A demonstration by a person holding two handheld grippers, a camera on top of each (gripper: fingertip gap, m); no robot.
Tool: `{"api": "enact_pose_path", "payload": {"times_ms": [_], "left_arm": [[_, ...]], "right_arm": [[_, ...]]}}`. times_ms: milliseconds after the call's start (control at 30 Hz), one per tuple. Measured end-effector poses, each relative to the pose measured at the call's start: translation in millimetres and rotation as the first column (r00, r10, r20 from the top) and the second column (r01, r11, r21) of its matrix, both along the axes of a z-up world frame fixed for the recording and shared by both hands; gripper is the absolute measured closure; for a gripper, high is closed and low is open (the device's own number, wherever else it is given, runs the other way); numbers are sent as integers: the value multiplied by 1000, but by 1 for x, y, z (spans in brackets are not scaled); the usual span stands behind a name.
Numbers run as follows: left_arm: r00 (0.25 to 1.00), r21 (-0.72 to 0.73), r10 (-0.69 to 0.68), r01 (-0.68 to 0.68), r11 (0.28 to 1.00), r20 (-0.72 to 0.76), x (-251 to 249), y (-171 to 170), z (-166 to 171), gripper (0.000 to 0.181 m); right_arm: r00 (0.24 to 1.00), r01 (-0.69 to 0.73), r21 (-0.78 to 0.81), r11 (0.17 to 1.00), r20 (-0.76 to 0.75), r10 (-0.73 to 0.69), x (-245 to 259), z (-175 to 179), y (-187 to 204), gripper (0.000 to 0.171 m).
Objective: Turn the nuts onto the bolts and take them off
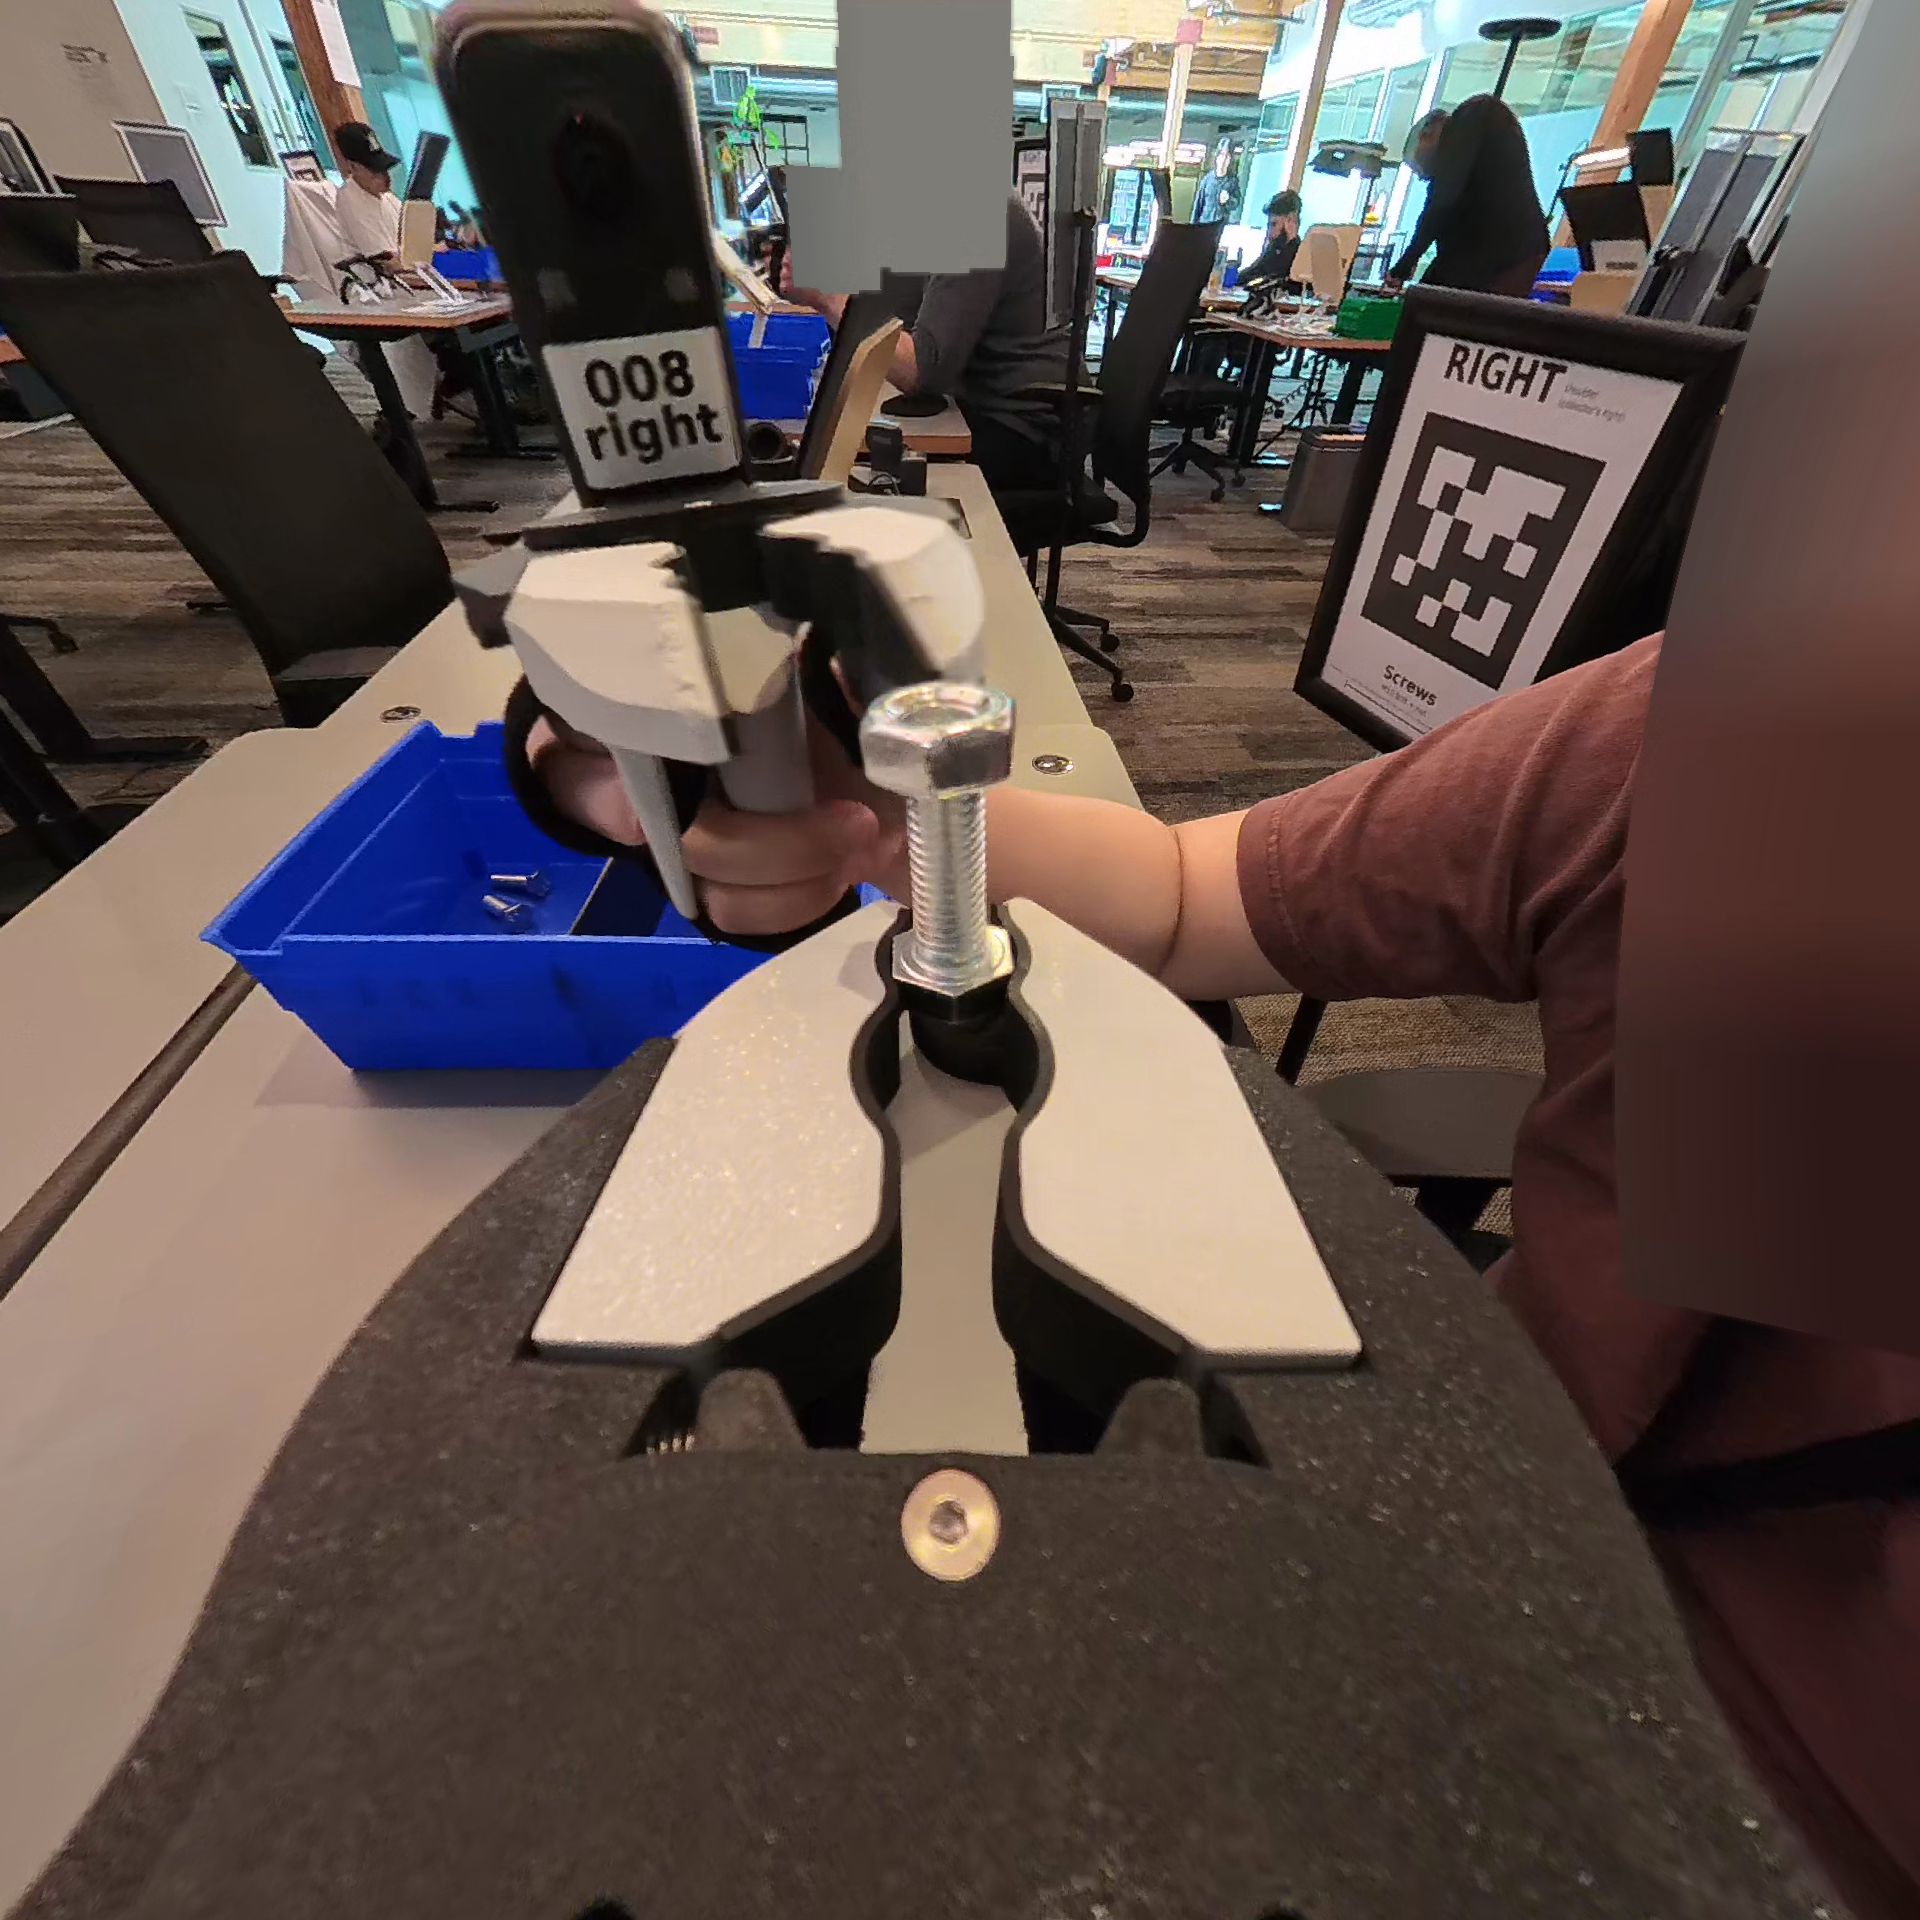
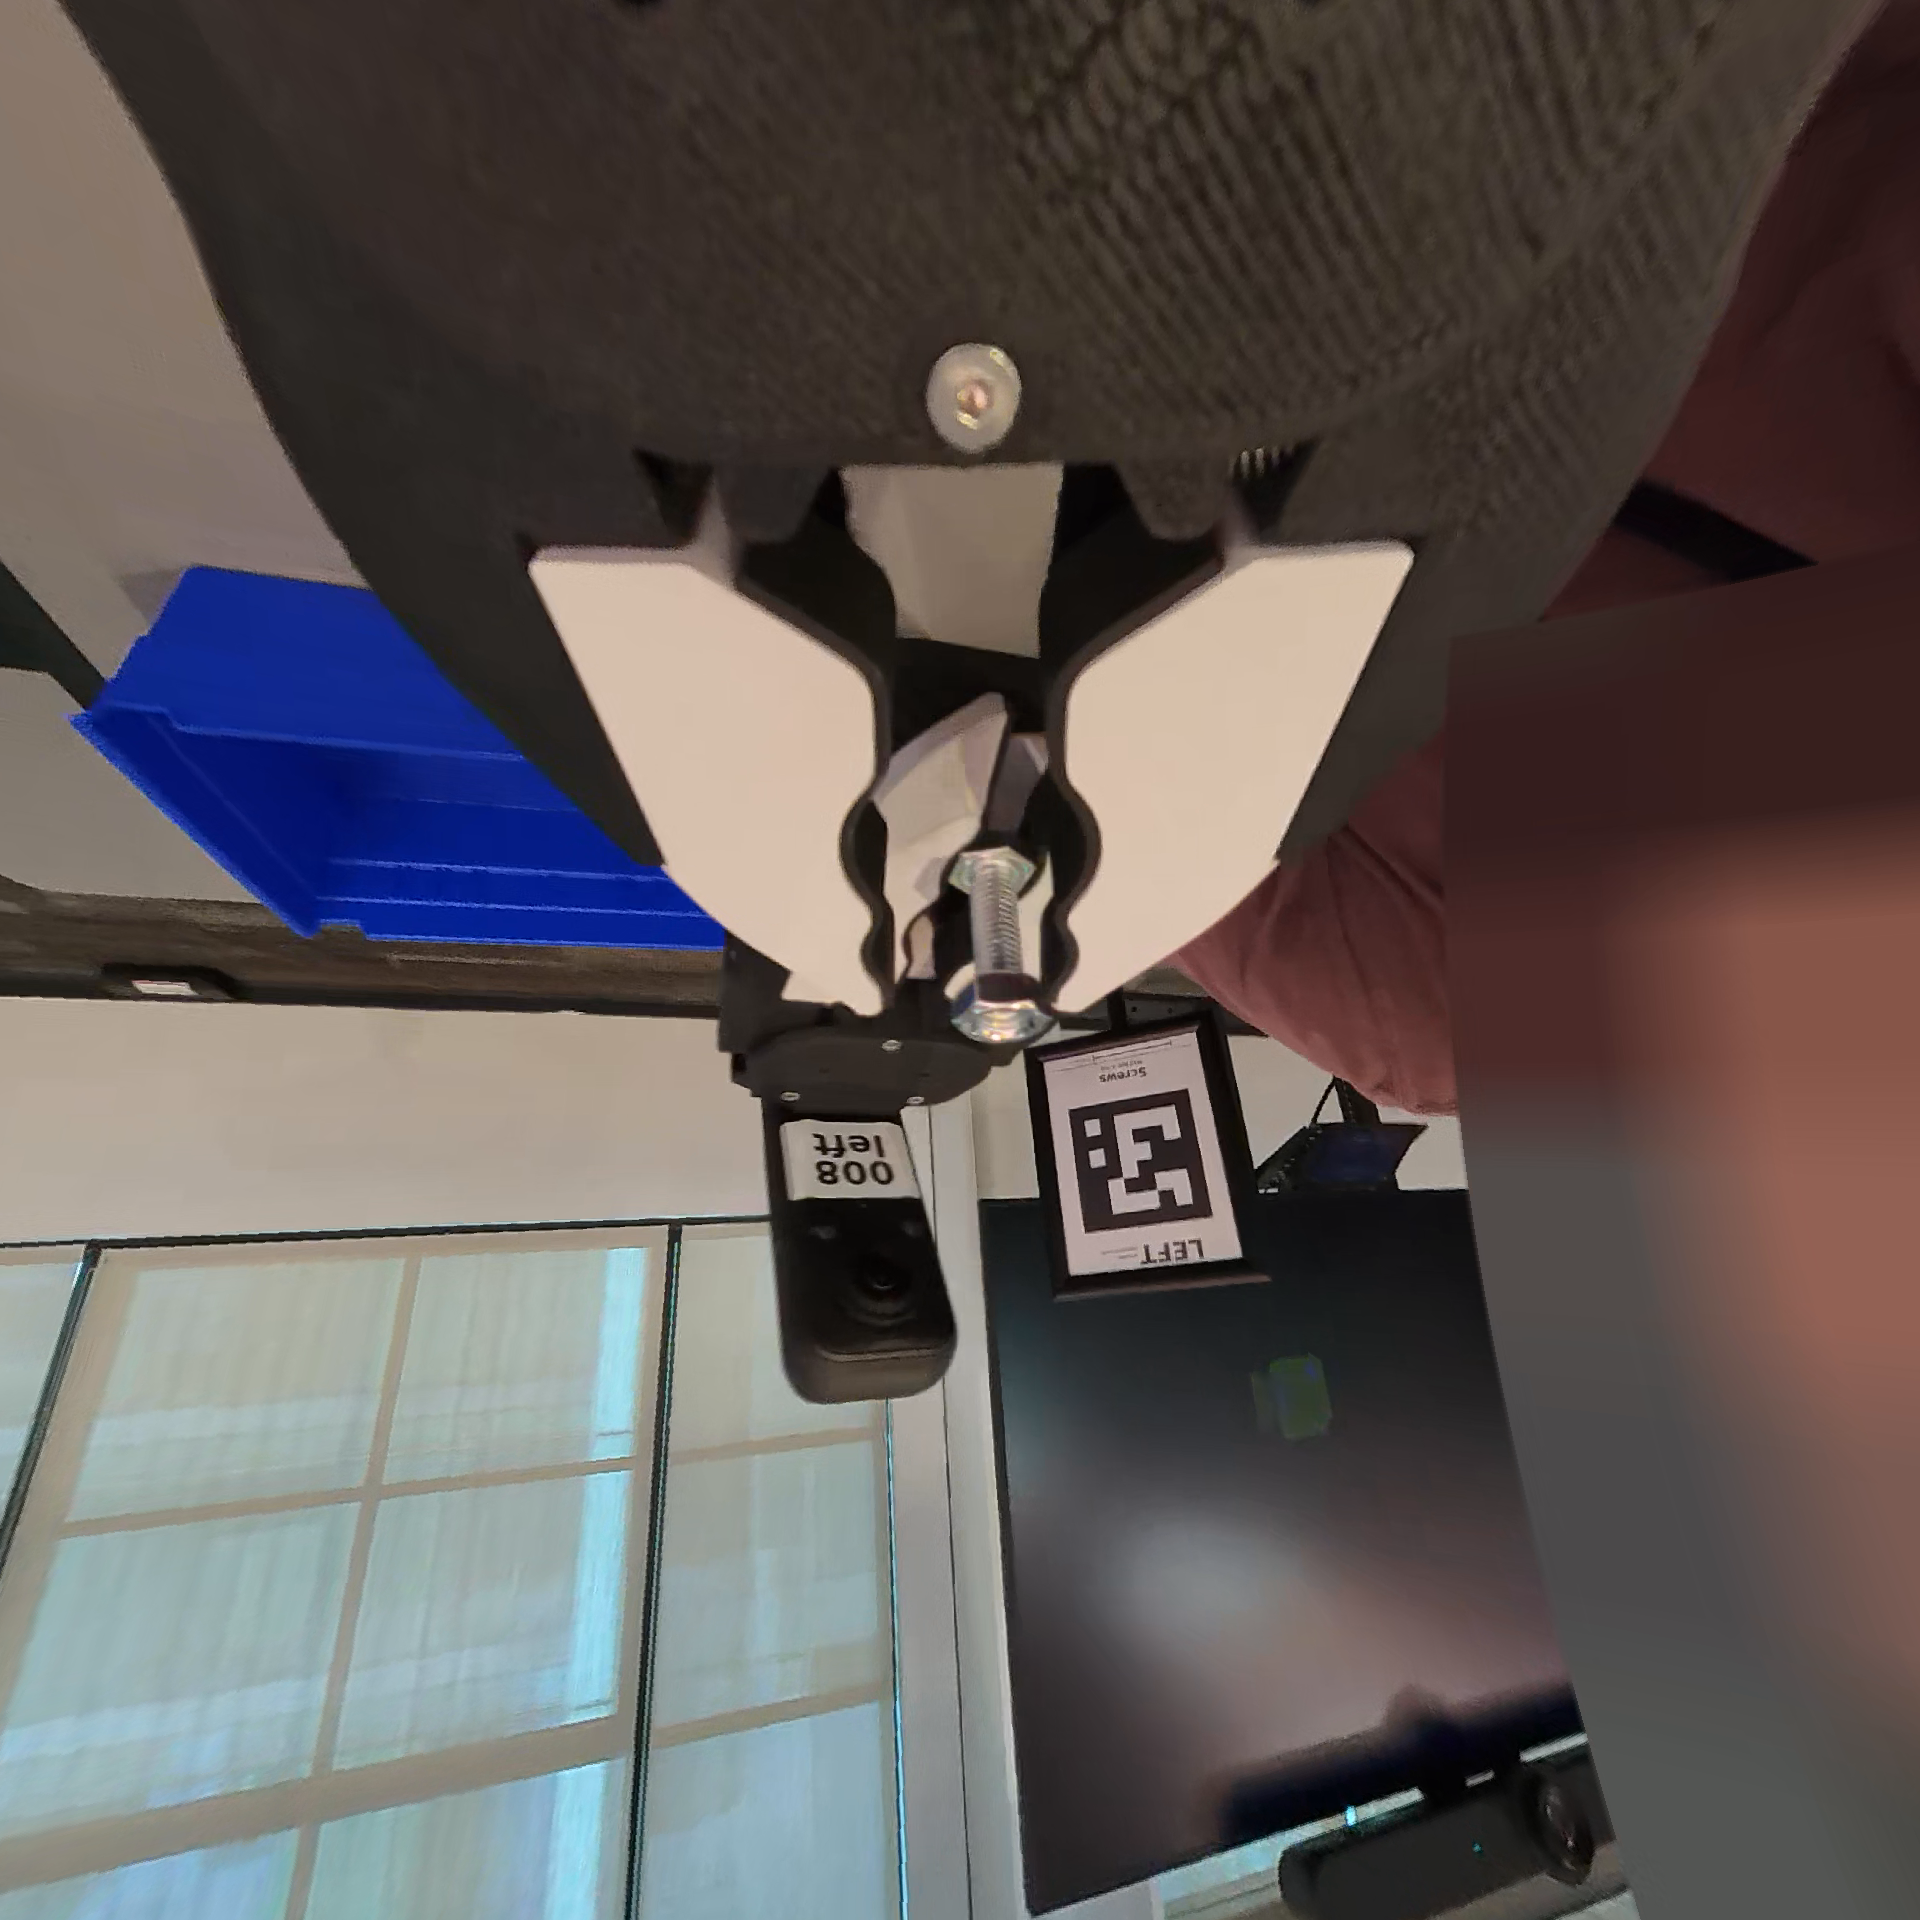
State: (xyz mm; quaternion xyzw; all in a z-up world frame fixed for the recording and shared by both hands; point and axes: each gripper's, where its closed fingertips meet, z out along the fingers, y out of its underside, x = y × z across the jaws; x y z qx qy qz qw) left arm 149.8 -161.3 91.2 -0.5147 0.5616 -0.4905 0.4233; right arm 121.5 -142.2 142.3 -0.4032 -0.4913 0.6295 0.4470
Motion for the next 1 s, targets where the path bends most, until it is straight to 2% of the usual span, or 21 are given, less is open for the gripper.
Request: {"api": "enact_pose_path", "payload": {"times_ms": [167,333,467,533,600,667,733,900,1000], "left_arm": [[1000,2,-3,3,1000,-9,2,-1,-3,167],[1000,8,4,-4,1000,-3,0,0,0,167],[999,36,45,-45,998,-6,0,6,0,167],[994,62,107,-107,992,2,0,14,0,167],[975,121,222,-222,968,14,-3,29,1,168],[949,165,314,-315,935,32,-5,41,3,168],[925,175,376,-380,908,55,-8,49,5,168],[870,197,490,-491,849,60,-14,65,3,167],[870,199,491,-491,848,53,-12,65,1,167]], "right_arm": [[1000,17,32,999,14,-18,-7,-2,-6,140],[1000,5,-21,1000,-9,-5,5,2,5,147],[1000,26,25,999,7,-26,1,5,-5,142],[995,94,45,995,14,-95,-3,7,-3,139],[973,228,92,969,4,-230,-5,9,7,138],[921,386,156,909,-13,-389,-6,11,19,137],[878,473,193,859,-31,-477,-8,12,21,137],[818,569,176,803,-23,-574,-15,10,24,138],[795,595,178,784,12,-606,-17,3,31,143]]}}
